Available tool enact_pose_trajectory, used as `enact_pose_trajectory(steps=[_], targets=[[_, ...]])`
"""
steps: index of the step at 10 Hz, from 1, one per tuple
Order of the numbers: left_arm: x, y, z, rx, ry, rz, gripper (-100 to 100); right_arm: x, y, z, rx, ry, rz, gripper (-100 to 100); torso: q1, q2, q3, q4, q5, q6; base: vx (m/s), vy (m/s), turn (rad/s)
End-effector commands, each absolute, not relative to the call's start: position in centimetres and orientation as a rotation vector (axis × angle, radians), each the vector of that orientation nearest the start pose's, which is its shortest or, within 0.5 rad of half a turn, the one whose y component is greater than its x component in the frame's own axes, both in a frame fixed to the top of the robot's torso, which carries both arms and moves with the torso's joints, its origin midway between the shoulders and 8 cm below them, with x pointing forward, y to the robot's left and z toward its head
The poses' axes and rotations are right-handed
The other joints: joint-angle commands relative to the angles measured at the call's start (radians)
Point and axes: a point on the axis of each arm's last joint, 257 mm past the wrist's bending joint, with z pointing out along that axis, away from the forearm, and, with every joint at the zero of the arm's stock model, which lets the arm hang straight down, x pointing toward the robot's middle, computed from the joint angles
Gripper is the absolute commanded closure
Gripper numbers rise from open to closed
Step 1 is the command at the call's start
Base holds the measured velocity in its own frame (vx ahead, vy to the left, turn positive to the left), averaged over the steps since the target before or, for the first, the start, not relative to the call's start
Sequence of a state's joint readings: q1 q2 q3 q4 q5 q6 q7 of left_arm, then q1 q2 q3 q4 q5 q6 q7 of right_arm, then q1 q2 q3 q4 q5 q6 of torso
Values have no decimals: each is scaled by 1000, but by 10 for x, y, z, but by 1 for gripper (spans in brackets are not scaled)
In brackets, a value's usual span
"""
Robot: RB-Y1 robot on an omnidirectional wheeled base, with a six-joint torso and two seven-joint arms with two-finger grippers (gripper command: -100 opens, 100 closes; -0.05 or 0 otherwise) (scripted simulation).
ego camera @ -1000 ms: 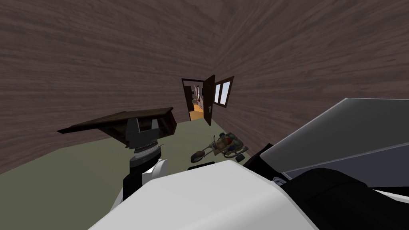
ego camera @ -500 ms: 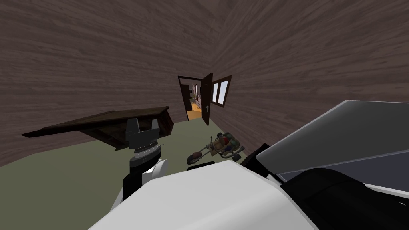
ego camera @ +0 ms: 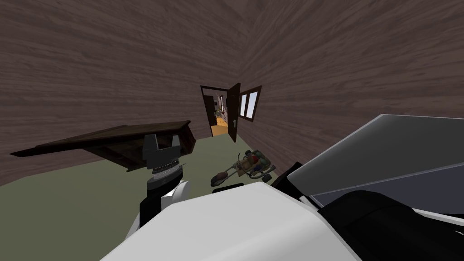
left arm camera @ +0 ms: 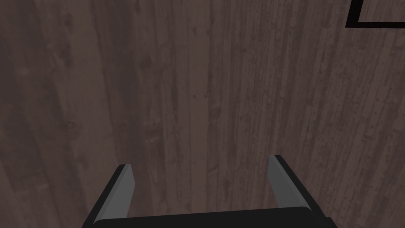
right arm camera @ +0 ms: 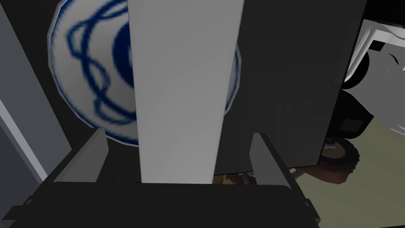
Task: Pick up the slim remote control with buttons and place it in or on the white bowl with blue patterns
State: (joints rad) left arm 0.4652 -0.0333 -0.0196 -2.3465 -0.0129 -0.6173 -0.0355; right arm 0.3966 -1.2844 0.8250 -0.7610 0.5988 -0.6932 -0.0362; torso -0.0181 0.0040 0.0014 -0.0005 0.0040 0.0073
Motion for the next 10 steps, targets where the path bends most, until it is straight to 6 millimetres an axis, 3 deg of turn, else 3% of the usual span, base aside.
enact_pose_trajectory(steps=[1,3,4,5,10], targets=[[308,265,83,-490,446,-1332,0,-37,-638,-460,-213,3131,77,-100,0,0,0,0,0,0,0,0,0],[308,265,83,-490,446,-1332,0,-37,-638,-460,-213,3132,76,-100,-1,0,0,0,0,0,0,0,0],[308,265,83,-490,446,-1332,0,-37,-638,-460,-213,3132,76,0,-1,0,0,0,0,0,0,0,0],[308,265,83,-490,446,-1332,0,-31,-647,-448,-225,3131,71,-100,-1,0,0,0,0,0,0,33,-56],[308,265,83,-490,446,-1332,0,-13,-669,-408,-263,3132,57,-100,4,-1,0,0,4,-1,-3,61,-39]])
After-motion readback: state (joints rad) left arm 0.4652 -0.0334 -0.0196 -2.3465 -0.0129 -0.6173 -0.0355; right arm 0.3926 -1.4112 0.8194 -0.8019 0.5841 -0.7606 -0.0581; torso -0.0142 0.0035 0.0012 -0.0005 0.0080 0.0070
